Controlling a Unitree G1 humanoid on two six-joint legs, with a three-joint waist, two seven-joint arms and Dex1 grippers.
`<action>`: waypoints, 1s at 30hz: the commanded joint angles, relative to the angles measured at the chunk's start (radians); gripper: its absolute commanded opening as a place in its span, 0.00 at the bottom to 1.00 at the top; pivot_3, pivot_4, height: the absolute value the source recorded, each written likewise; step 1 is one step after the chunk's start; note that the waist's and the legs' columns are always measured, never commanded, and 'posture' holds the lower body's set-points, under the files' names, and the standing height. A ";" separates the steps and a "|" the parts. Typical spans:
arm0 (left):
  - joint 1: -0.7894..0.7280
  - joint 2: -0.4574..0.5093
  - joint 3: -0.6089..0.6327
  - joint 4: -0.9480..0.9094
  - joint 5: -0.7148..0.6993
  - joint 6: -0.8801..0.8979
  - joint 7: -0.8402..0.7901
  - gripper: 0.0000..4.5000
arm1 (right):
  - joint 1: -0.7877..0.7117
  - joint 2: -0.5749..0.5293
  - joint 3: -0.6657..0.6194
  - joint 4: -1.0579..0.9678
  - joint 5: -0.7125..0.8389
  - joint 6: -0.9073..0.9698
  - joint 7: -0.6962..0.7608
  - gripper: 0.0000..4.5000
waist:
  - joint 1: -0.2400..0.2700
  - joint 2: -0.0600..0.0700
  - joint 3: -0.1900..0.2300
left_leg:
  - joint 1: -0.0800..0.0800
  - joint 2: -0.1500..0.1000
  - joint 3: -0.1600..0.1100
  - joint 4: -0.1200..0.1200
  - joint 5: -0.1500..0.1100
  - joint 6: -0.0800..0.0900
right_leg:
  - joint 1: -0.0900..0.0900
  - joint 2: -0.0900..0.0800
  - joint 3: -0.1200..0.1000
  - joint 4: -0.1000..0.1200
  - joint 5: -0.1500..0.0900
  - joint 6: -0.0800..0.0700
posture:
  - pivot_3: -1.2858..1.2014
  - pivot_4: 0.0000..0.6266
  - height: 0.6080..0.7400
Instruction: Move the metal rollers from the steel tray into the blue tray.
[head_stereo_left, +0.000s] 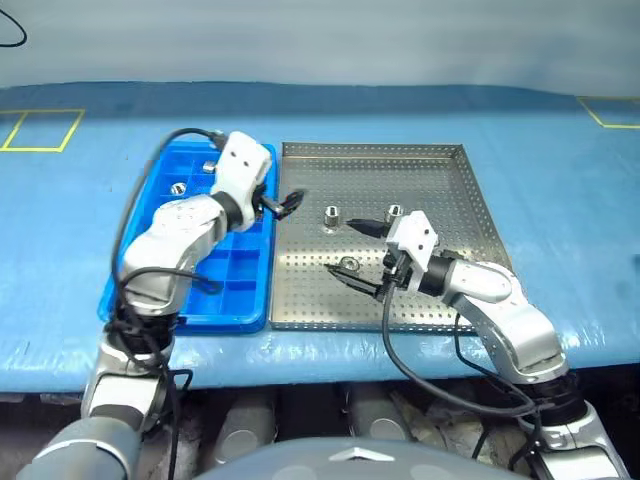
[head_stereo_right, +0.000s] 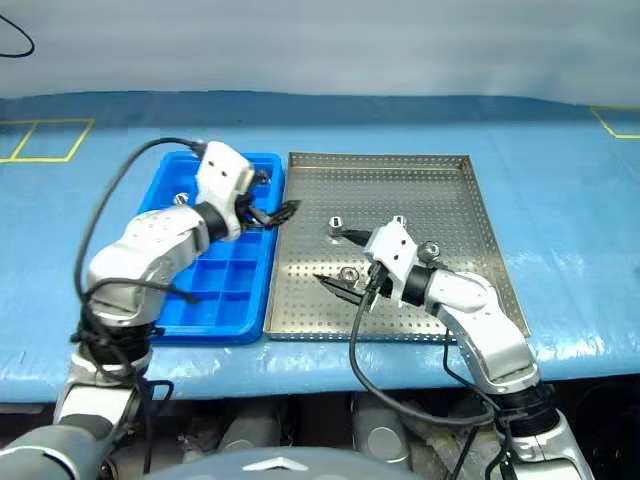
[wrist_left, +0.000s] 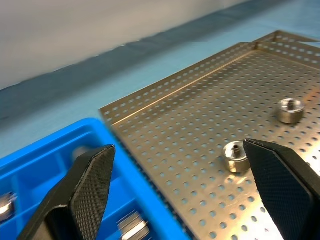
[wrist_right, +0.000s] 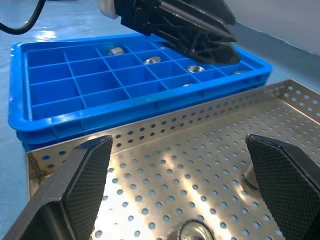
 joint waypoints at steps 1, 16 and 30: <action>-0.067 -0.030 -0.063 0.150 0.051 -0.089 -0.017 0.99 | 0.032 -0.004 -0.037 -0.071 -0.001 0.006 -0.039 1.00 | -0.019 0.000 0.000 | 0.000 0.000 0.001 0.000 0.000 0.000 | 0.000 0.001 0.000 0.000 0.000 0.000 | 0.41 0.24 1.00; -0.218 -0.140 -0.147 0.583 0.223 -0.195 0.022 0.99 | 0.133 0.000 -0.082 -0.153 -0.007 0.011 -0.123 1.00 | -0.181 0.000 0.000 | -0.001 0.000 0.004 0.003 -0.002 0.004 | 0.000 0.001 0.005 -0.001 -0.001 0.009 | 0.37 0.24 1.00; -0.153 -0.142 -0.096 0.589 0.243 -0.154 0.051 0.99 | 0.110 -0.005 -0.072 -0.137 -0.004 0.015 -0.115 1.00 | -0.222 0.000 0.000 | -0.001 0.000 0.006 0.003 -0.002 0.005 | 0.000 0.001 0.007 -0.001 -0.001 0.011 | 0.39 0.24 1.00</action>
